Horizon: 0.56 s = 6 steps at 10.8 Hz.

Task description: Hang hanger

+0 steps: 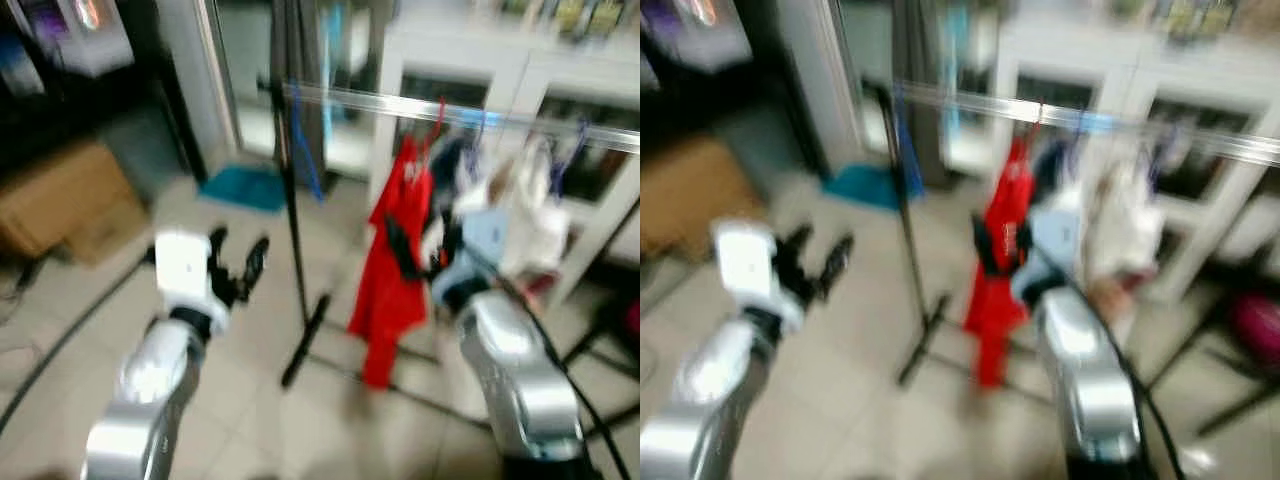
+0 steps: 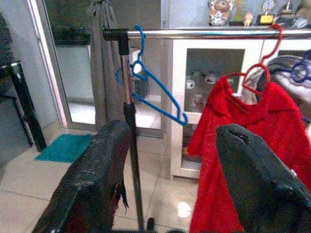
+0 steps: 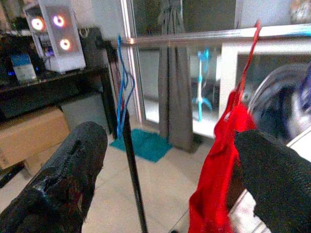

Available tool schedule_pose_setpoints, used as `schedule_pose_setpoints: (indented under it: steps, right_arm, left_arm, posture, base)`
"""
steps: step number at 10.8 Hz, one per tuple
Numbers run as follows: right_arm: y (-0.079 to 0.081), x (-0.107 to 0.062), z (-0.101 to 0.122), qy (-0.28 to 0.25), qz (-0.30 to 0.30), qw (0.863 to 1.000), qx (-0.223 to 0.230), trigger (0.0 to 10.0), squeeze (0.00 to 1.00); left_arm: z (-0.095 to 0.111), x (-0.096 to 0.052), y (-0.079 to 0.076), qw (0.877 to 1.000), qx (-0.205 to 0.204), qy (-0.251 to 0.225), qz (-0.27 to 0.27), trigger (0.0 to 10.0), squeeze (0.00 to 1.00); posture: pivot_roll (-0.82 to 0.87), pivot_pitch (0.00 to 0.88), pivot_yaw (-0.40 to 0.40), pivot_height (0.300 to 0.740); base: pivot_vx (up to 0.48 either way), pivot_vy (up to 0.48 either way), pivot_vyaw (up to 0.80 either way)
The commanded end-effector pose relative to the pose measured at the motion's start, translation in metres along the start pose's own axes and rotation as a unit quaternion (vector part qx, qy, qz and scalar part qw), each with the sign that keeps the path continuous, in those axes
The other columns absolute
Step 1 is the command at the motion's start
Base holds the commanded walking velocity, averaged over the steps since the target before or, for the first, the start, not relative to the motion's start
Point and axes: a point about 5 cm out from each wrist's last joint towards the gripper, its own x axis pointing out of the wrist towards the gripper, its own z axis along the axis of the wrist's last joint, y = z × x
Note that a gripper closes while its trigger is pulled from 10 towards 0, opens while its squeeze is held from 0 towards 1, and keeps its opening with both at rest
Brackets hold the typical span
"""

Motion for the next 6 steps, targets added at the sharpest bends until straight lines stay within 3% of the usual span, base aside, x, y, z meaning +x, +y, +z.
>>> schedule_pose_setpoints:
  steps: [1,6]
  right_arm:
    - [0.007,0.003,0.004,-0.007,0.013,1.0,0.008,10.0,1.0]
    - [0.004,0.017,0.029,-0.034,-0.009,0.999,0.002,10.0,1.0]
  left_arm:
    - [0.003,0.0,0.005,1.0,0.015,0.0,0.003,10.0,0.71]
    - [0.002,0.002,0.003,1.0,0.024,0.003,-0.013,10.0,0.66]
  posture:
    - [-0.01,0.0,0.05,0.74]
    - [-0.01,0.0,0.045,0.74]
  base:
    - [0.334,0.0,0.0]
    - [0.332,0.0,0.0]
